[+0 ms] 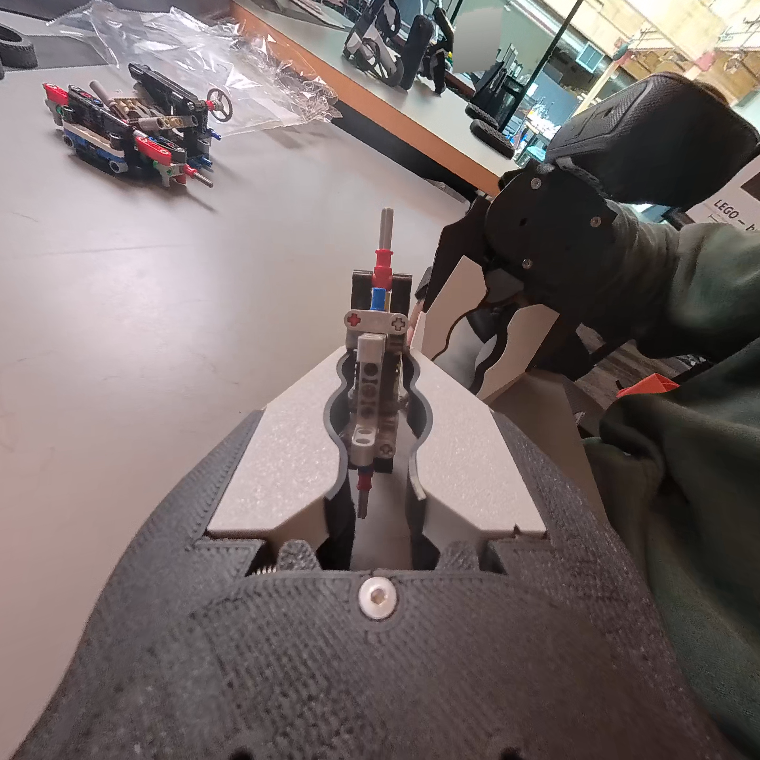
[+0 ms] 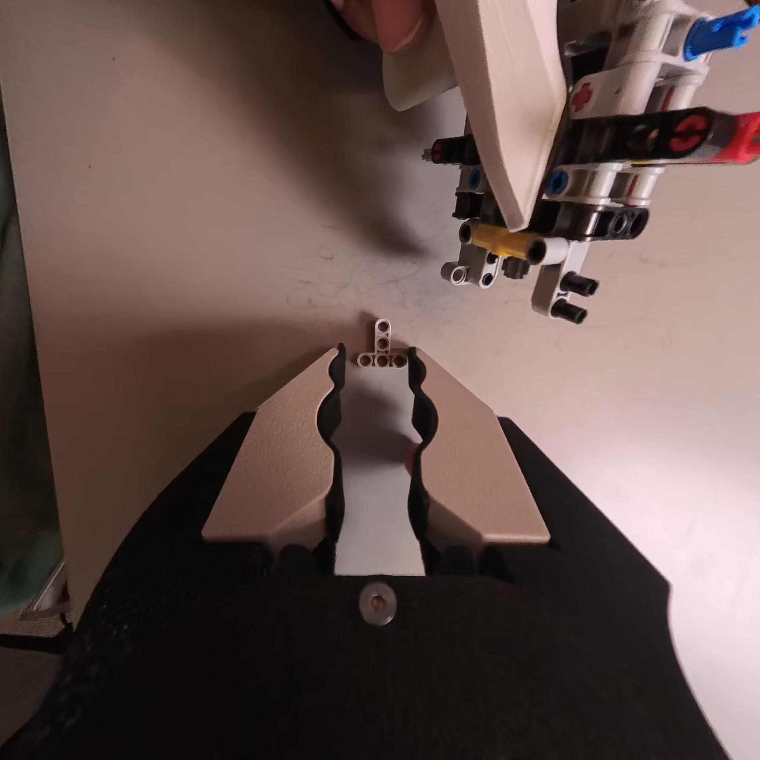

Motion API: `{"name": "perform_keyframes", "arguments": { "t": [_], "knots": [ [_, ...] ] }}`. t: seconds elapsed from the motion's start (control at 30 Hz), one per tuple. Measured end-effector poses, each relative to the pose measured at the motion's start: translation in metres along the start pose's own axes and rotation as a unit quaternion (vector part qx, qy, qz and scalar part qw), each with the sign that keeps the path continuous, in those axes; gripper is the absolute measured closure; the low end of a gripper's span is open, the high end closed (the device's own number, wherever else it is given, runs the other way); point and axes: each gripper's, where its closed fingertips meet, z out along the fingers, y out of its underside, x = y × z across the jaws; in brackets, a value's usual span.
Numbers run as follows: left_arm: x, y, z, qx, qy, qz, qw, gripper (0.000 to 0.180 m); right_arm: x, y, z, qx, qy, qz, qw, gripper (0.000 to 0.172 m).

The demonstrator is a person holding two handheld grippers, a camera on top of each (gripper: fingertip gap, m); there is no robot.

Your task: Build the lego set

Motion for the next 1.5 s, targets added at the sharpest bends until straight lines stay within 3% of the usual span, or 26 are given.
{"name": "perform_keyframes", "arguments": {
  "t": [0.03, 0.3, 0.5, 0.67, 0.93, 1.27, 1.5],
  "knots": [
    [0.0, -0.001, 0.0, 0.002, 0.003, -0.004, 1.0, 0.159, 0.001, -0.001, 0.0, 0.002, 0.0, 0.001, 1.0, 0.148],
    [0.013, -0.01, -0.004, 0.032, 0.069, -0.047, 0.996, 0.159, -0.001, -0.001, -0.006, 0.031, -0.023, 0.027, 0.999, 0.149],
    [0.029, -0.027, -0.014, 0.086, 0.167, -0.128, 0.974, 0.16, 0.011, -0.024, -0.057, 0.192, -0.087, 0.126, 0.97, 0.149],
    [0.031, -0.024, -0.012, 0.082, 0.166, -0.112, 0.976, 0.16, 0.029, -0.034, -0.094, 0.283, -0.096, 0.159, 0.941, 0.149],
    [0.034, -0.013, -0.004, 0.054, 0.156, -0.097, 0.982, 0.159, 0.034, -0.047, -0.1, 0.284, -0.121, 0.167, 0.936, 0.149],
    [0.045, -0.011, -0.001, 0.045, 0.117, 0.05, 0.991, 0.159, 0.026, -0.051, -0.098, 0.287, -0.142, 0.153, 0.935, 0.15],
    [0.044, -0.009, 0.001, 0.039, 0.062, 0.165, 0.983, 0.159, 0.023, -0.047, -0.093, 0.277, -0.137, 0.136, 0.941, 0.149]
  ]
}}
